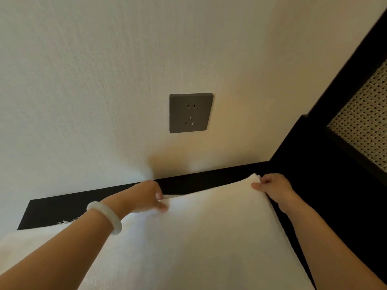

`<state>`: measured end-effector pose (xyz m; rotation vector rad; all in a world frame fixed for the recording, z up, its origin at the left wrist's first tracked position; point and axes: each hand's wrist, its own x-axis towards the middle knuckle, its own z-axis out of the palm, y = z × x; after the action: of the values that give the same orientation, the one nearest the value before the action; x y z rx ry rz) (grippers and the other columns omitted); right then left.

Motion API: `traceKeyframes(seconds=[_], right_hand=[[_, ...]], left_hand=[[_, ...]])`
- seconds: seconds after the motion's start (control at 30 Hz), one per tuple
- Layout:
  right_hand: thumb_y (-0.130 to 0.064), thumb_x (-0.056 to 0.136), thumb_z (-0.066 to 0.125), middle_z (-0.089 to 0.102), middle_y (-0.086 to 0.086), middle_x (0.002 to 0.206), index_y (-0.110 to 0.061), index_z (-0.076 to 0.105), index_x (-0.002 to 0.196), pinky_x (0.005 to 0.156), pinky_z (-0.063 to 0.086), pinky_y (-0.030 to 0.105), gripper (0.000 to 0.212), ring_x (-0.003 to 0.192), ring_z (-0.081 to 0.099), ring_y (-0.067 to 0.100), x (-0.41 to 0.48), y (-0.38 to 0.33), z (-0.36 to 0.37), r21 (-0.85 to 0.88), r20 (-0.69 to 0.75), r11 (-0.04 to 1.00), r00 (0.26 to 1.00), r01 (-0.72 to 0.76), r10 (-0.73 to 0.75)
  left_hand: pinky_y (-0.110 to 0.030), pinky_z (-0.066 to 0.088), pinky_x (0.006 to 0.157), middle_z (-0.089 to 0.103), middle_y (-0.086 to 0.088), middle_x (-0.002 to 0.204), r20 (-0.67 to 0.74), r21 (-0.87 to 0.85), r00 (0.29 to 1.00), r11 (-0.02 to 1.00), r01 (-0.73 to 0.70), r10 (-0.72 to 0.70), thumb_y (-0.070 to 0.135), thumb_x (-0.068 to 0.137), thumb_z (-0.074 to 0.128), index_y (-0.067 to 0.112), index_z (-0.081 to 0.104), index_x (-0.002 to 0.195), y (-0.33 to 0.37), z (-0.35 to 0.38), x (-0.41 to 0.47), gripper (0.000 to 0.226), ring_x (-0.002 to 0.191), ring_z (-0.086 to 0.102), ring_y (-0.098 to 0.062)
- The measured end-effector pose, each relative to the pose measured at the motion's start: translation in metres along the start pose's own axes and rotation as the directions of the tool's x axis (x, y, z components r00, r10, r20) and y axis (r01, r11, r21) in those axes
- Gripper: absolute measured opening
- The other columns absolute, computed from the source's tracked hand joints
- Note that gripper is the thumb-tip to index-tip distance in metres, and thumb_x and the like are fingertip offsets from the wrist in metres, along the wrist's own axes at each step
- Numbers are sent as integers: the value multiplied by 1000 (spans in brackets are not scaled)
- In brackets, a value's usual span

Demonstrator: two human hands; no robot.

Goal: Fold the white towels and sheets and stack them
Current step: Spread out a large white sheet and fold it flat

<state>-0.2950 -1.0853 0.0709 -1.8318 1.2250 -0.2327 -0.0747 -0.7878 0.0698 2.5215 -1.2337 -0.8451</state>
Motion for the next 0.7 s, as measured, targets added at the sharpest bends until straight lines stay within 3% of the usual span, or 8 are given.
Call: traceKeyframes(seconds=[0.07, 0.2, 0.33, 0.43, 0.53, 0.6, 0.7], right_hand=[[-8, 85, 74, 59, 12, 73, -6, 53, 68, 62, 42, 31, 27, 71, 56, 25, 6, 6, 0, 5, -77, 999, 996, 48, -47], [-10, 87, 72, 52, 10, 70, -8, 49, 71, 62, 37, 32, 27, 66, 50, 23, 15, 23, 13, -131, -100, 990, 993, 47, -61], [-10, 86, 72, 54, 4, 71, -10, 51, 72, 57, 38, 29, 25, 64, 51, 17, 22, 29, 15, -72, -202, 994, 974, 88, -101], [-7, 85, 72, 54, 1, 72, -12, 50, 74, 59, 36, 27, 25, 66, 50, 15, 20, 31, 20, -25, -265, 991, 955, 132, -134], [-1, 84, 72, 56, 4, 79, -9, 54, 81, 66, 40, 28, 20, 74, 52, 19, 21, 29, 16, 10, -195, 983, 964, 185, -179], [-2, 83, 73, 56, 4, 82, -9, 57, 80, 69, 42, 28, 18, 80, 54, 20, 21, 25, 8, -87, -90, 975, 973, 203, -210], [-11, 84, 77, 51, 4, 102, -11, 63, 84, 80, 46, 29, 13, 92, 56, 21, 16, 22, -10, -413, 0, 891, 978, 189, -208]], left_hand=[[-21, 35, 57, 56, 4, 77, -79, 41, 997, 999, 29, -26, 43, 81, 75, 18, 60, 69, 4, 2, 3, 32, 69, 52, -12], [-19, 34, 58, 53, 6, 78, -121, 3, 991, 999, 54, -53, 40, 86, 71, 27, 49, 67, 9, 21, 8, 32, 68, 51, -10], [-19, 33, 56, 54, 7, 77, -205, 3, 979, 1000, 7, -6, 43, 94, 60, 26, 52, 72, 2, 25, 9, 29, 66, 51, -8], [-18, 30, 56, 51, 11, 85, -288, 115, 954, 992, -51, 83, 46, 101, 43, 28, 48, 87, 3, 39, 7, 23, 67, 47, -4], [-20, 33, 63, 45, 13, 92, -349, 212, 930, 976, -42, 116, 49, 103, 32, 31, 49, 108, 0, 54, 4, 26, 71, 45, -4], [-21, 35, 66, 46, 12, 95, -347, 233, 933, 972, -10, 93, 51, 102, 31, 30, 50, 118, -1, 54, 6, 32, 77, 48, -6], [-23, 36, 72, 44, 9, 100, -313, 278, 946, 961, 10, 81, 49, 103, 31, 28, 50, 128, 4, 52, 10, 38, 88, 49, -10]])
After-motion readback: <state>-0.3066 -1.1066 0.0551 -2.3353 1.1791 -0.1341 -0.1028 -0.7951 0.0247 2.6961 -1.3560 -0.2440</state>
